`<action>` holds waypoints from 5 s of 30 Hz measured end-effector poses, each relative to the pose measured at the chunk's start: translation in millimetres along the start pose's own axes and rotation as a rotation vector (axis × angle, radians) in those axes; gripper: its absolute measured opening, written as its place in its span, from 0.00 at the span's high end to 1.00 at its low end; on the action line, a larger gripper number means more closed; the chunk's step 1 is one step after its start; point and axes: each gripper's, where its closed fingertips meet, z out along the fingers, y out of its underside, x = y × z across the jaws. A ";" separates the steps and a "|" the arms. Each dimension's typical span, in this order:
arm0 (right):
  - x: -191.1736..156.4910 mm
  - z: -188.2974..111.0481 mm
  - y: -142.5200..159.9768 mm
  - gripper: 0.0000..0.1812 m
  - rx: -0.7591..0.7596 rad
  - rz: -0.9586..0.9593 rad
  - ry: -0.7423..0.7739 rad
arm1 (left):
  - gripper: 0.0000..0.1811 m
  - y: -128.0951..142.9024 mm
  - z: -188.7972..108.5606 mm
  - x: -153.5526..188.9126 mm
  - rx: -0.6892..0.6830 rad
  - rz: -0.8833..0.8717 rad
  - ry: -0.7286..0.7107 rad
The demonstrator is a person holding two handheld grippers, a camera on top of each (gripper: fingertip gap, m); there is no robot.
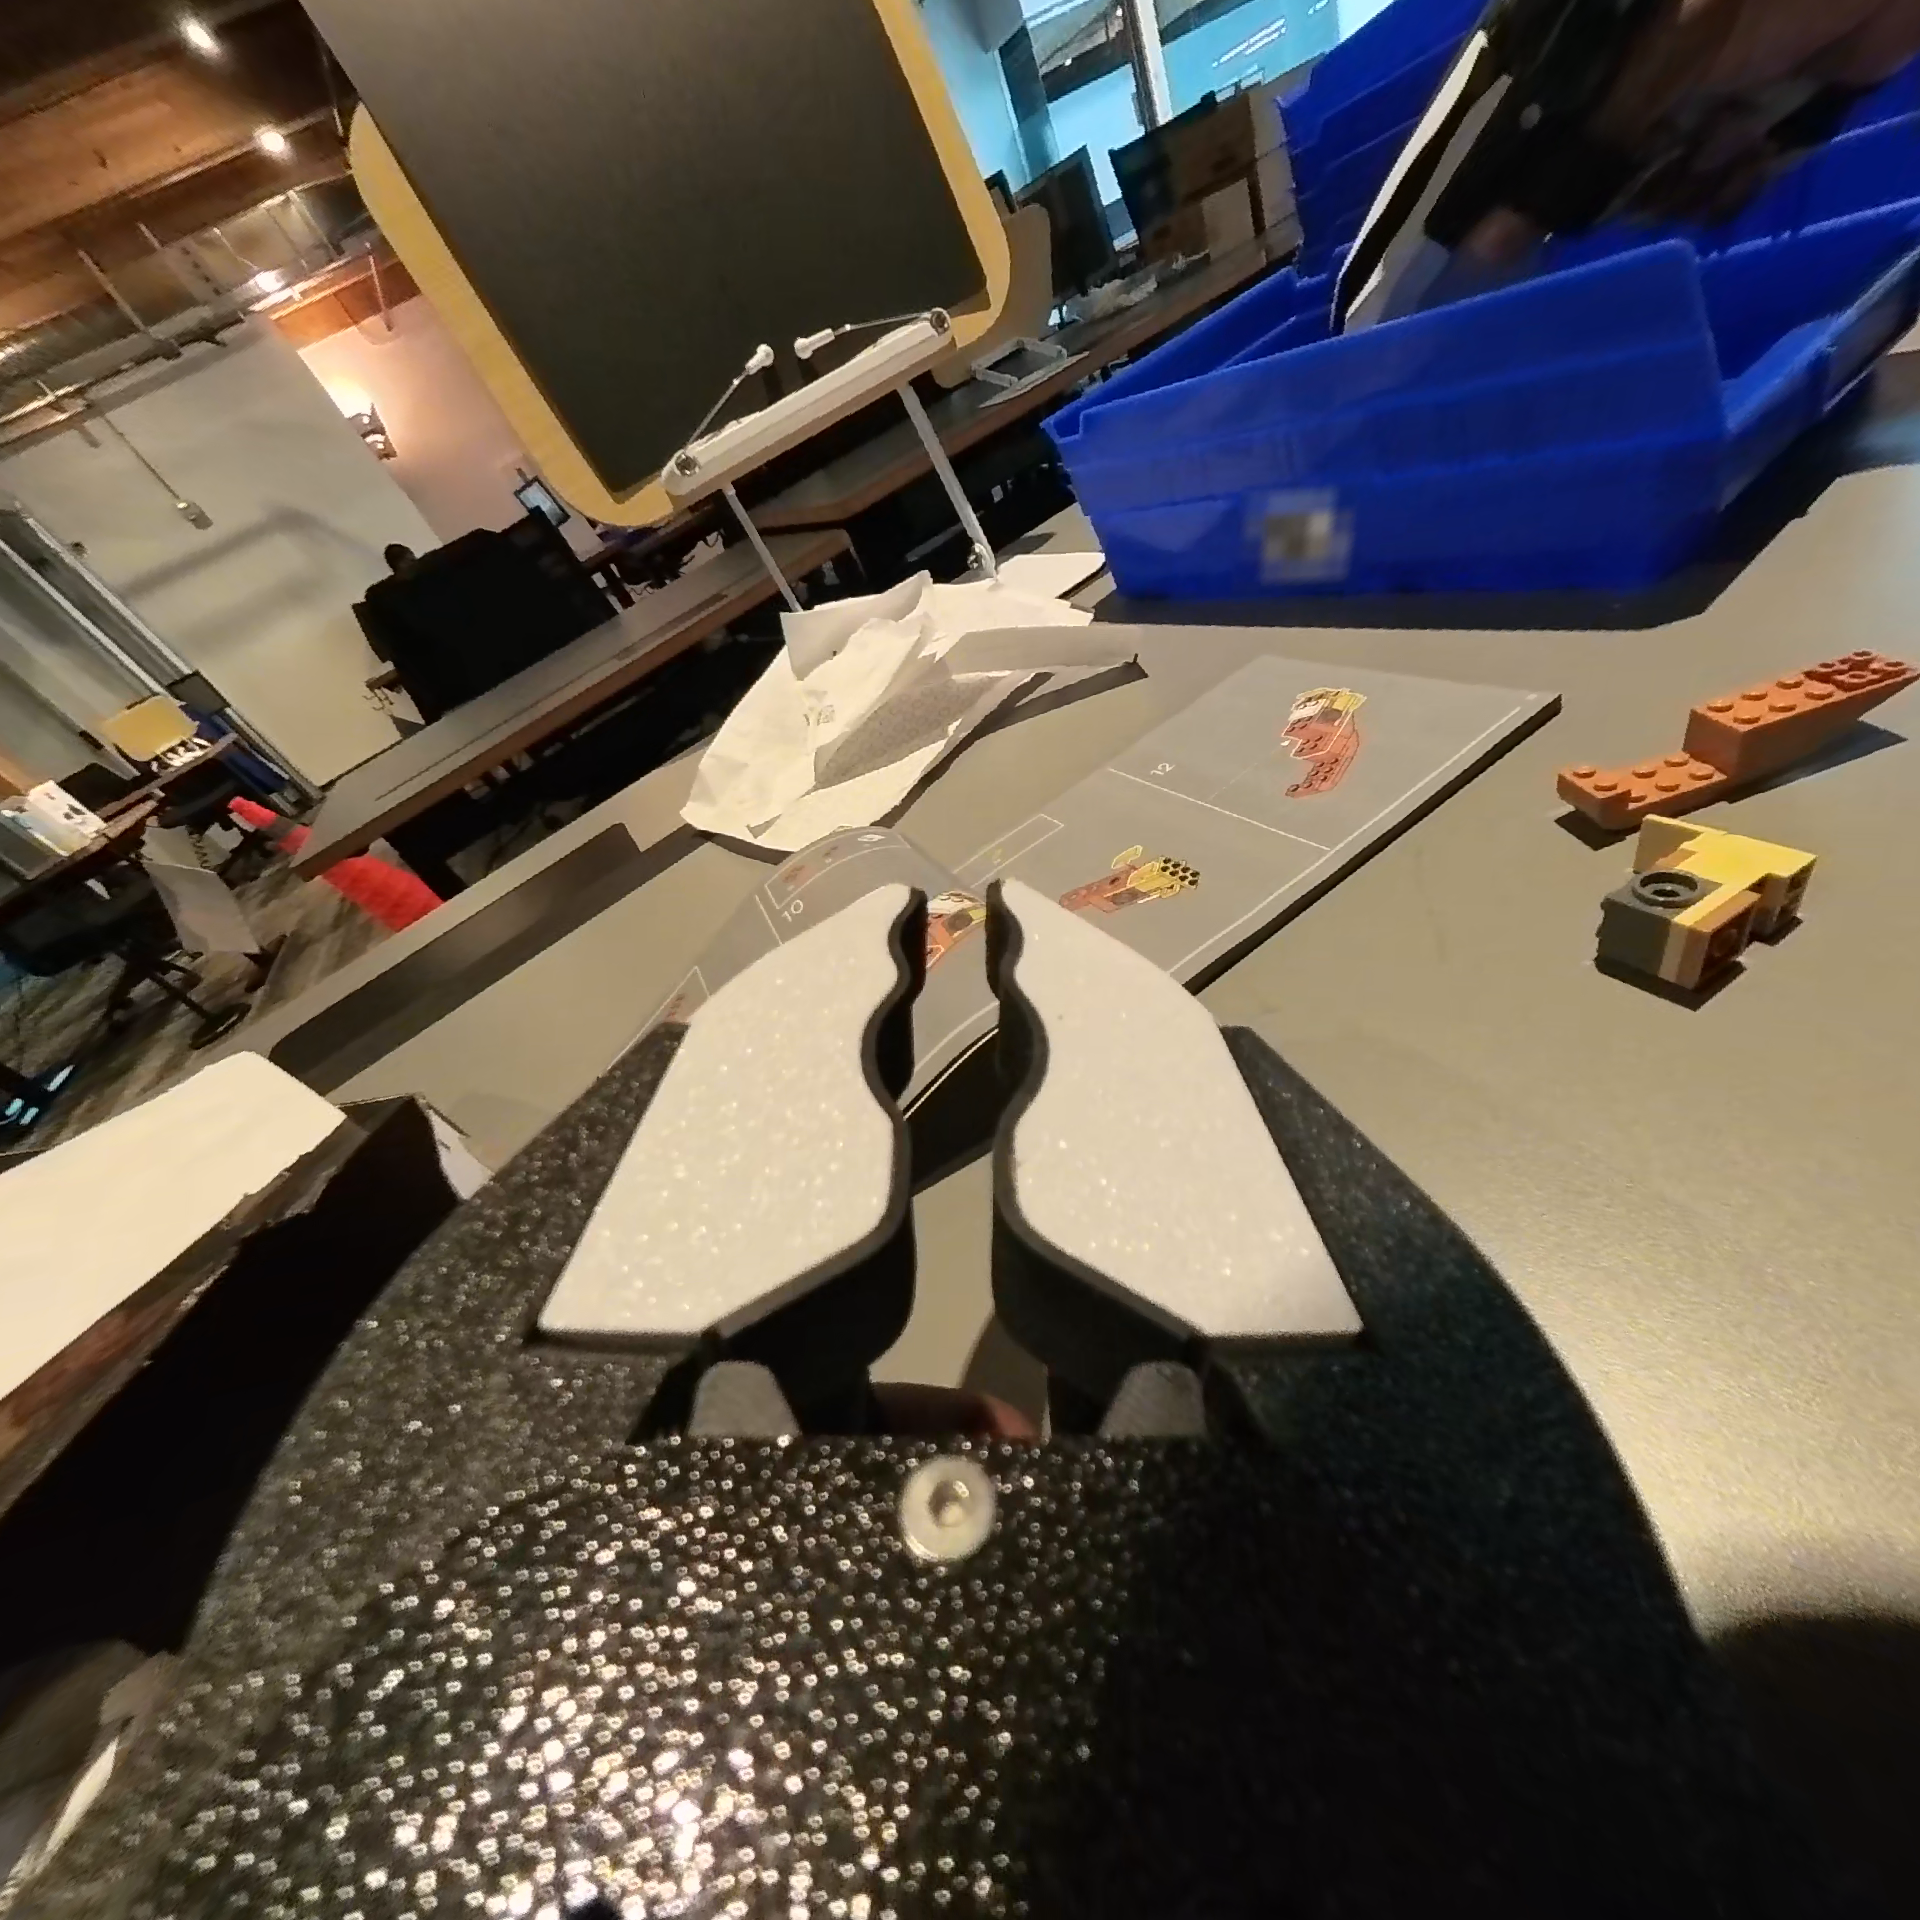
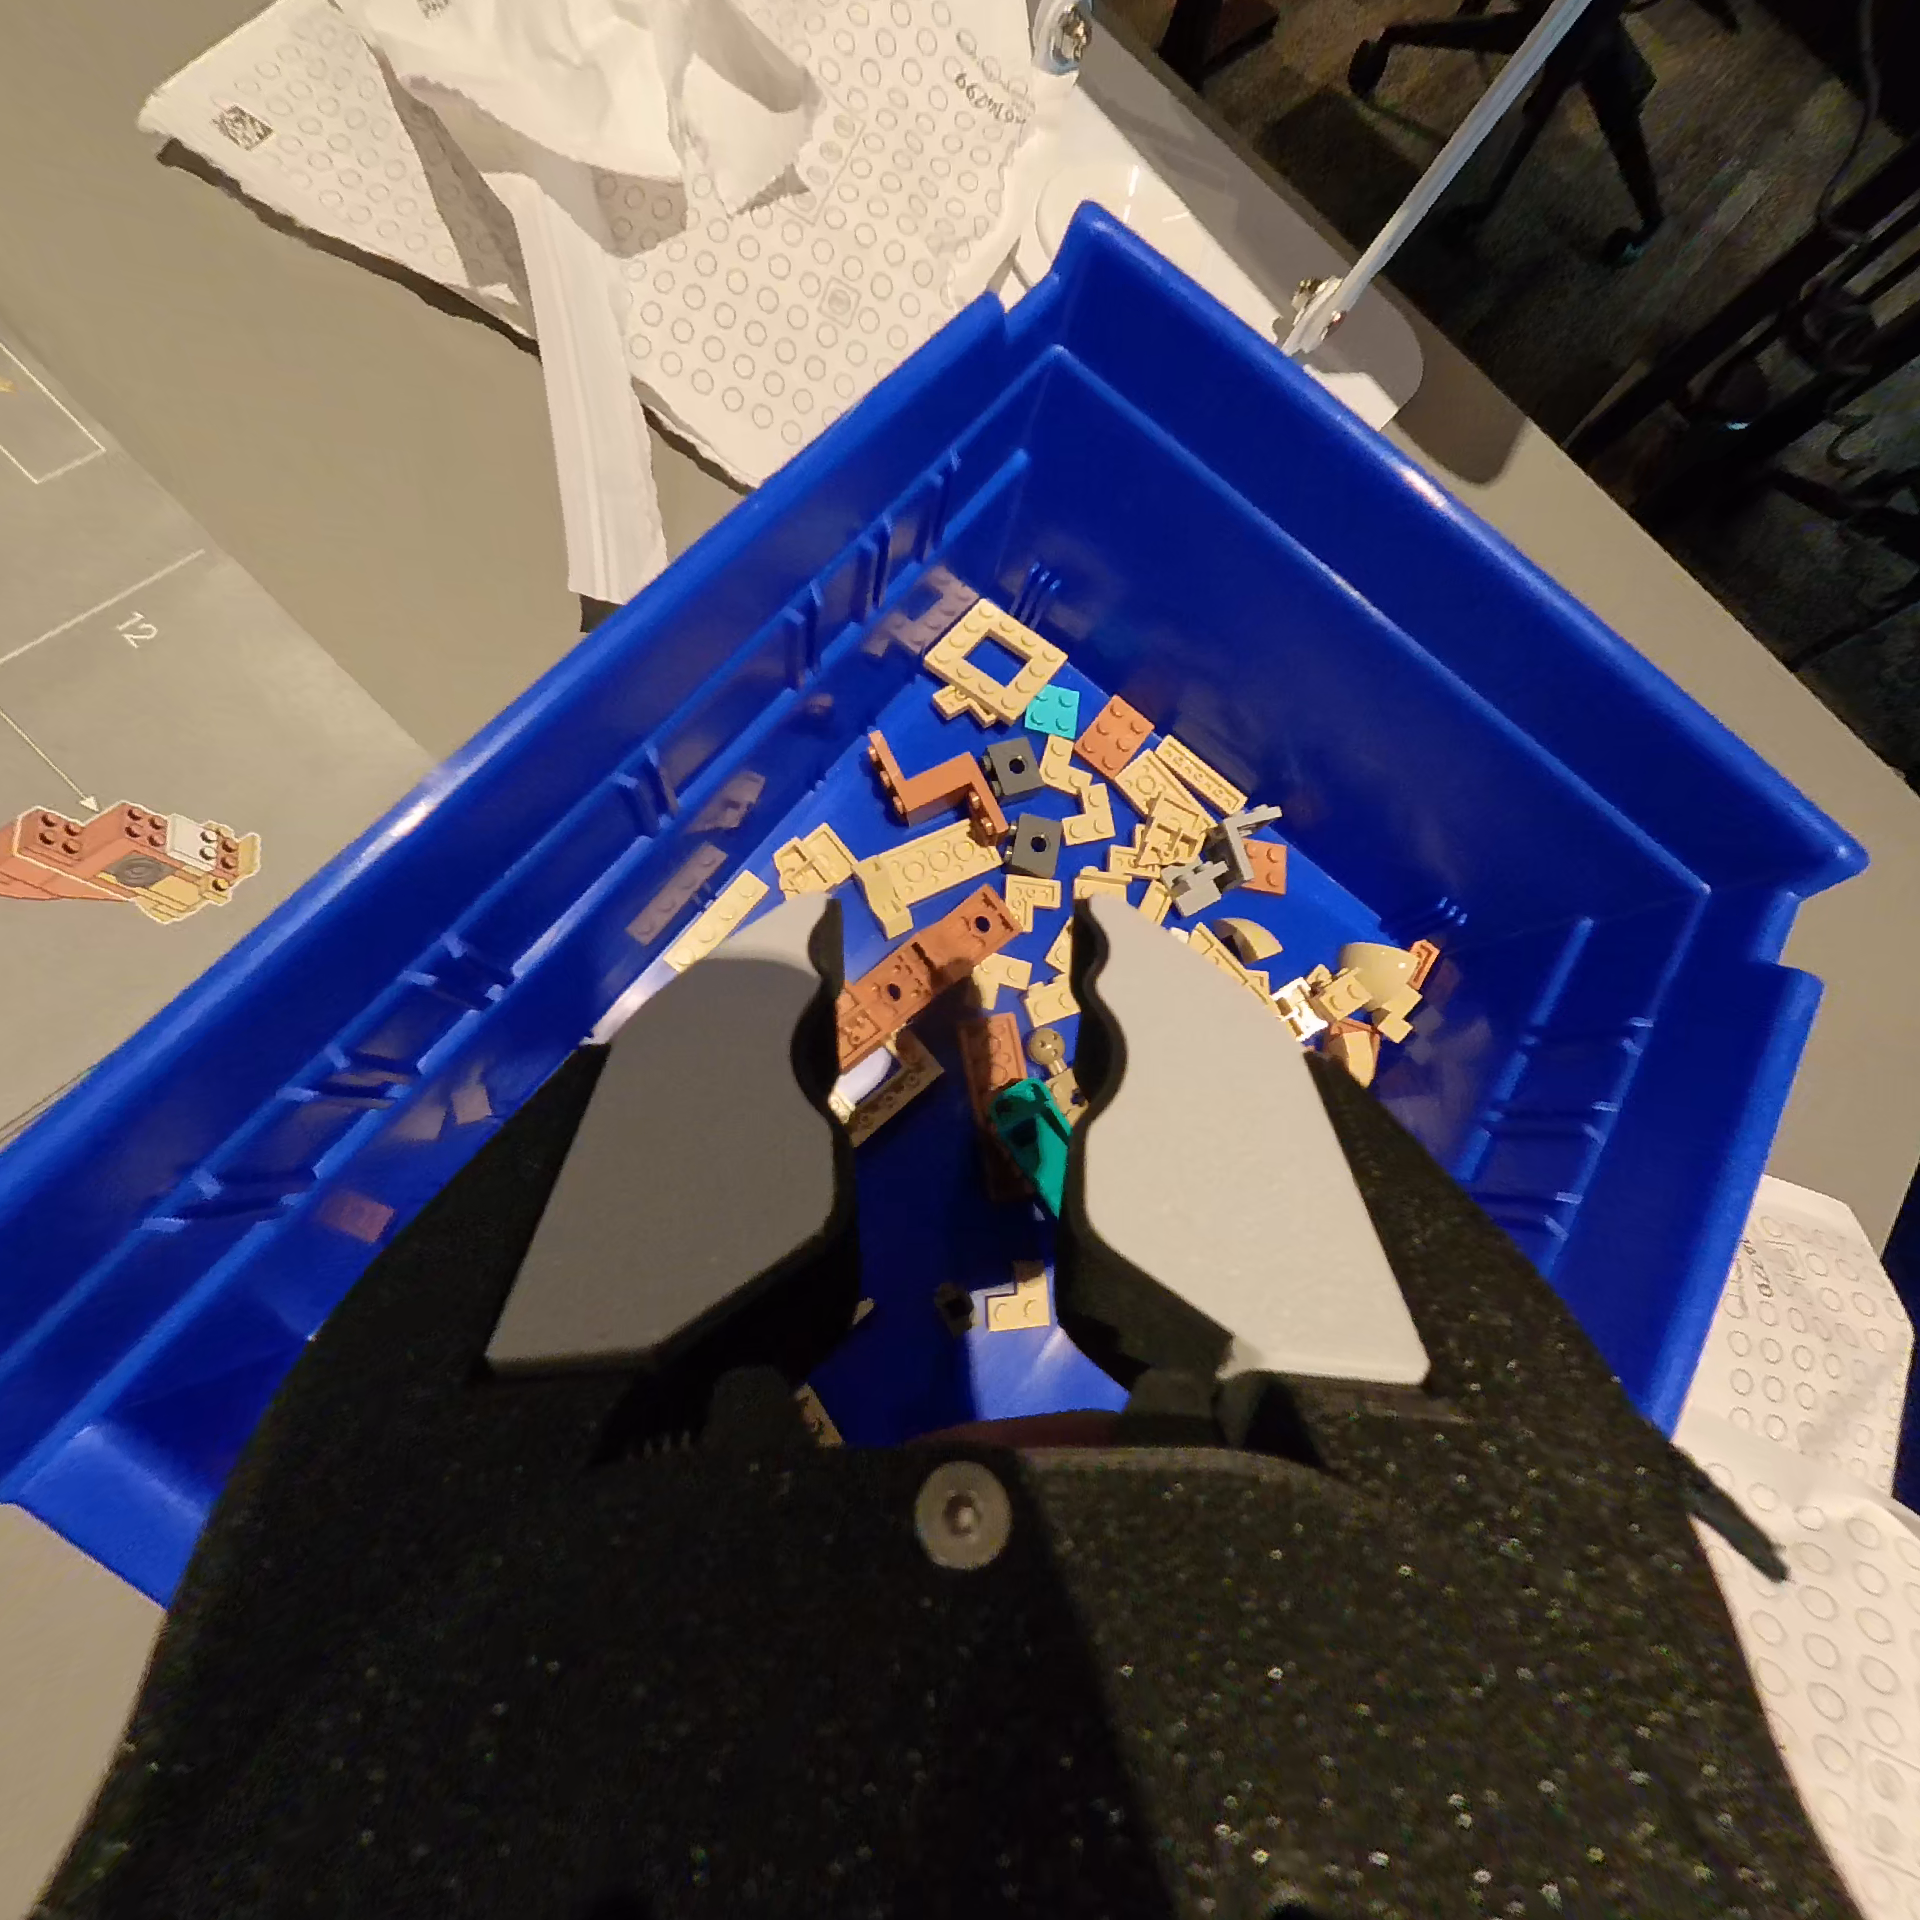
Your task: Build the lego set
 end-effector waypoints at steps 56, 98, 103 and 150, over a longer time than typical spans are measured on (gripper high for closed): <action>11.1 78.8 14.6 0.92 -0.322 -0.353 -0.159 | 0.94 15.2 11.3 60.5 -0.108 0.216 0.223; -266.8 -82.1 -115.9 0.98 0.363 0.241 -0.878 | 0.93 -56.4 8.2 51.8 0.146 -0.079 0.110; -286.2 -71.8 -107.7 0.98 0.352 0.279 -0.889 | 0.93 -69.6 0.8 43.3 0.202 -0.189 0.101; -345.5 -52.8 -76.5 0.94 0.322 0.182 -0.934 | 0.92 -60.9 -4.1 53.8 0.277 -0.449 0.294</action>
